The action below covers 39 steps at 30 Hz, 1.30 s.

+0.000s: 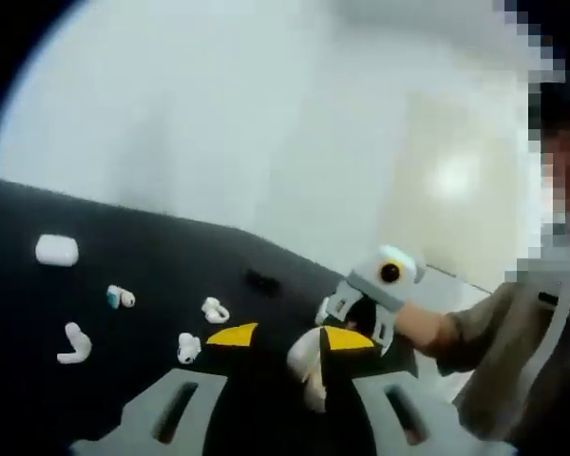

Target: Pick up three earphones and place each one into its charging case using tactile feedback, ensure that each earphone is properly inserted and securely positioned inside the case.

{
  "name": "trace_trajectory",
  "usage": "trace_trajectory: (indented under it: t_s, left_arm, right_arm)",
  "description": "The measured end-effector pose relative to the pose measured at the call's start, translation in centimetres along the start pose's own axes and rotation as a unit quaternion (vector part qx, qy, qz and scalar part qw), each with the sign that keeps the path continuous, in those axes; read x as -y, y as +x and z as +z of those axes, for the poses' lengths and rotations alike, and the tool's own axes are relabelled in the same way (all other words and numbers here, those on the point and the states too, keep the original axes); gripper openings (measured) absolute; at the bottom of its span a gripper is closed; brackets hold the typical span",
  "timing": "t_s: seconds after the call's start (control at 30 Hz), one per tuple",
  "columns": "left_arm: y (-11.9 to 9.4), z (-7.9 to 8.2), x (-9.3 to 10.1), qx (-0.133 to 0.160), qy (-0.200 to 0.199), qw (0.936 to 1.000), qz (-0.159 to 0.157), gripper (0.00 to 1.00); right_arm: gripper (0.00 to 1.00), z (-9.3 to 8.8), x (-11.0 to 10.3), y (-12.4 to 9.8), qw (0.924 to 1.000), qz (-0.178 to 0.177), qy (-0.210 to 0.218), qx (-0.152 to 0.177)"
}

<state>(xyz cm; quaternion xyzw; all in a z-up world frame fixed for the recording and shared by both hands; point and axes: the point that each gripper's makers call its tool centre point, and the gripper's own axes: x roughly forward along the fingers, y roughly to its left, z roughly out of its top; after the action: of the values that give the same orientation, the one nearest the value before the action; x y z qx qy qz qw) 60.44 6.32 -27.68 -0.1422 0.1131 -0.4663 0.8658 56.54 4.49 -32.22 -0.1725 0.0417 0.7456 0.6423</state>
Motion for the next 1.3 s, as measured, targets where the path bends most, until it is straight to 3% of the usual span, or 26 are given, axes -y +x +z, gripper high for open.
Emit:
trace_trajectory:
  t_s: [0.1,0.27,0.33,0.37,0.43,0.47,0.63,0.73,0.77,0.87,0.97,1.1,1.2,1.3]
  left_arm:
    - [-0.3,0.3,-0.1,0.006,0.001,1.0000,-0.001,0.22]
    - [-1.3,3.0,-0.1,0.065,0.007,0.9979,-0.007,0.18]
    - [-1.8,4.5,-1.2,0.073,0.010,0.9972,0.013,0.17]
    - [-2.0,5.3,-2.4,0.071,0.018,0.9965,0.039,0.17]
    - [-2.4,6.3,-5.0,0.045,0.032,0.9937,0.098,0.13]
    - [-2.7,7.1,-7.1,0.023,0.030,0.9892,0.141,0.11]
    - [-1.8,8.8,-11.7,-0.047,-0.039,0.9844,0.165,0.10]
    - [-0.7,8.1,-13.8,-0.119,-0.038,0.9735,0.192,0.09]
    - [-0.5,7.8,-14.3,-0.137,-0.033,0.9698,0.199,0.09]
    - [0.3,6.1,-14.9,-0.233,0.009,0.9495,0.210,0.06]
    - [1.0,4.9,-15.0,-0.288,-0.005,0.9343,0.209,0.05]
    - [1.0,4.4,-16.4,-0.331,0.024,0.9141,0.232,0.05]
    - [0.7,2.9,-16.1,-0.373,0.035,0.8996,0.225,0.06]
    - [0.9,1.8,-15.7,-0.380,0.034,0.8980,0.219,0.06]
  right_arm:
    - [0.20,0.0,-0.1,0.0,1.0000,0.001,0.005,0.001]
    - [0.20,0.0,-0.1,-0.1,0.9999,0.002,0.011,0.004]
    - [0.20,0.0,-0.1,-0.1,0.9999,0.003,0.012,0.004]
    - [0.20,0.0,-0.1,-0.1,0.9999,0.003,0.013,0.004]
    - [0.20,0.0,-0.1,-0.1,0.9999,0.004,0.014,0.004]
    - [0.20,0.0,-0.1,-0.1,0.9999,0.005,0.016,0.004]
    - [0.20,-0.1,0.0,0.0,0.9997,0.008,0.022,0.005]
    - [0.20,-0.1,0.0,0.0,0.9996,0.008,0.027,0.005]
    - [0.20,-0.1,-0.1,0.0,0.9996,0.008,0.025,0.005]
    - [0.20,-0.1,-0.1,0.1,0.9996,0.008,0.025,0.005]
    - [0.20,-0.1,-0.1,0.0,0.9996,0.006,0.026,0.005]
    - [0.20,-0.1,-0.2,0.1,0.9997,0.006,0.024,0.005]
    - [0.20,0.0,-0.4,0.1,0.9997,0.006,0.024,0.004]
    - [0.20,0.0,-0.4,0.1,0.9997,0.006,0.022,0.003]
